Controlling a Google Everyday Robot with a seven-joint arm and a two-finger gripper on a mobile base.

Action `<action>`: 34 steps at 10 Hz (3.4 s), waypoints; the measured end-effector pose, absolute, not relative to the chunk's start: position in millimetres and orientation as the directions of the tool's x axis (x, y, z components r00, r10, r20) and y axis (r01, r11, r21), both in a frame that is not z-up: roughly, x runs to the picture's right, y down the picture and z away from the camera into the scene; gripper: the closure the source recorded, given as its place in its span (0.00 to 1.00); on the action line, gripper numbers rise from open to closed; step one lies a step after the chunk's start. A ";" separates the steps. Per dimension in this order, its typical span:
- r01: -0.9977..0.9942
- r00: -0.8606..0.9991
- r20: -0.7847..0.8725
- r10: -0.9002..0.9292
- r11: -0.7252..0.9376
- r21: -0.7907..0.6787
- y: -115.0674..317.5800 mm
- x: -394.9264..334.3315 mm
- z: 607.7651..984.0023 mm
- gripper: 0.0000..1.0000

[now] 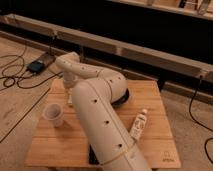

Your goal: Place the white sponge in the ceramic cup

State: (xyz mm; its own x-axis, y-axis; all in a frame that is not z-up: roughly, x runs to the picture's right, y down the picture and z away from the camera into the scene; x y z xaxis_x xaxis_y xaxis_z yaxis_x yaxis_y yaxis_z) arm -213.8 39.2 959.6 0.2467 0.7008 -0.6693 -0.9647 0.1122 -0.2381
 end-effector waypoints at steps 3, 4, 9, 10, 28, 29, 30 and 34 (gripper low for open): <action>-0.965 0.241 -0.673 0.700 0.097 -0.245 41.6 -204.0 955.2 1.00; -0.966 0.238 -0.669 0.704 0.097 -0.241 40.4 -200.4 954.3 1.00; -0.973 0.213 -0.589 0.780 0.114 -0.200 11.1 -178.6 931.7 1.00; -0.973 0.213 -0.564 0.798 0.122 -0.196 4.2 -176.4 921.9 1.00; -0.819 0.410 -0.151 0.899 0.291 -0.494 32.2 -242.8 718.2 1.00; -0.800 0.425 -0.136 0.895 0.302 -0.518 36.4 -251.0 714.5 1.00; -0.790 0.433 -0.128 0.892 0.307 -0.531 38.4 -255.1 713.1 1.00; -0.756 0.449 -0.097 0.888 0.320 -0.572 45.5 -267.3 720.7 1.00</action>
State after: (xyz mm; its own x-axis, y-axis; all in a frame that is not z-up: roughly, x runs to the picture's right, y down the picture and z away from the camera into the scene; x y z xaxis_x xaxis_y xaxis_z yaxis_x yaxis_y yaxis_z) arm -267.3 45.5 720.7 0.4491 0.8882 -0.0971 -0.7556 0.3196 -0.5718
